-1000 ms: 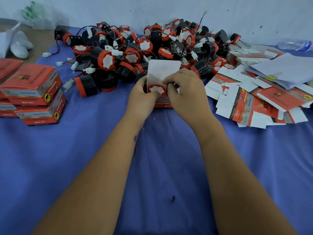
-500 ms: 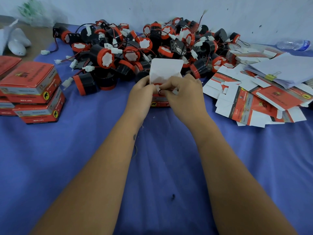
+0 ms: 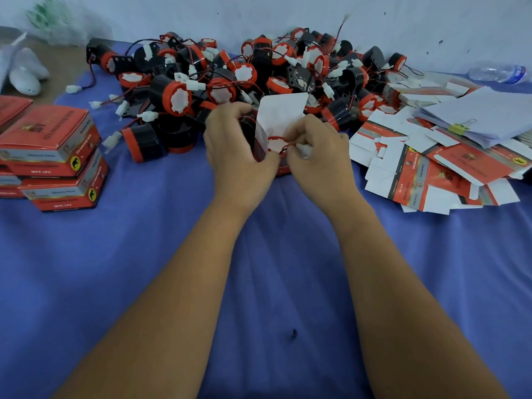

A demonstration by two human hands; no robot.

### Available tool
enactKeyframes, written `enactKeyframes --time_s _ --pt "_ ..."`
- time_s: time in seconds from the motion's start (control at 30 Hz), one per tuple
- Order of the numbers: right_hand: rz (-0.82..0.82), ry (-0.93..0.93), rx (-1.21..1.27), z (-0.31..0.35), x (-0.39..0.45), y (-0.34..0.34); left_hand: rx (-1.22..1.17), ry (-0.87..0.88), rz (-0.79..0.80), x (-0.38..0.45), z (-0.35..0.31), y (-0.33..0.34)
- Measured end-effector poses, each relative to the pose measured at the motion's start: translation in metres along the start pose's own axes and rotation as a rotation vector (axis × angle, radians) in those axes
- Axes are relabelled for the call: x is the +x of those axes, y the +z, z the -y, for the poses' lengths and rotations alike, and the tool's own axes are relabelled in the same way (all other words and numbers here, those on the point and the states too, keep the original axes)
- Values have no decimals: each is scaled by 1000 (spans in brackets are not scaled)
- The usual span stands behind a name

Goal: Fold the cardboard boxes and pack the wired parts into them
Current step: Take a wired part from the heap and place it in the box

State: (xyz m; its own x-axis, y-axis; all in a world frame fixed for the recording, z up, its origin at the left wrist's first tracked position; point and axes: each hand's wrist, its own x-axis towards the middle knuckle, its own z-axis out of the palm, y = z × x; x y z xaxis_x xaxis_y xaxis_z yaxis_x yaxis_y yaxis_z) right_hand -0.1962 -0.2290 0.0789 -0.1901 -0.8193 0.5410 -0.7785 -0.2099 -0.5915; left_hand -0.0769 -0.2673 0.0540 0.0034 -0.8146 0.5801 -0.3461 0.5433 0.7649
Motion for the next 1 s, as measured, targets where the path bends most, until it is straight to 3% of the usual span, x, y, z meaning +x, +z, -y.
enactKeyframes --time_s 0.07,0.2,0.37,0.5,0.57,0.73,0.9,1.0 --pt "10 18 37 1 0 0 208 134 24 -2 -1 3" --pt "25 50 120 3 -2 2 338 129 182 -5 6 7" --pt "41 116 329 6 -3 -2 260 104 287 -2 11 7" --pt "63 138 302 2 -1 0 70 43 405 1 11 9" --pt "23 118 234 -1 -1 3 -36 3 392 4 11 8" --pt "-176 55 98 -4 -1 5 -12 -9 314 5 11 8" --pt "-181 57 -39 -9 0 3 -95 -93 269 1 11 6" --pt "-207 -70 -199 -11 -1 2 -87 -100 247 1 11 5"
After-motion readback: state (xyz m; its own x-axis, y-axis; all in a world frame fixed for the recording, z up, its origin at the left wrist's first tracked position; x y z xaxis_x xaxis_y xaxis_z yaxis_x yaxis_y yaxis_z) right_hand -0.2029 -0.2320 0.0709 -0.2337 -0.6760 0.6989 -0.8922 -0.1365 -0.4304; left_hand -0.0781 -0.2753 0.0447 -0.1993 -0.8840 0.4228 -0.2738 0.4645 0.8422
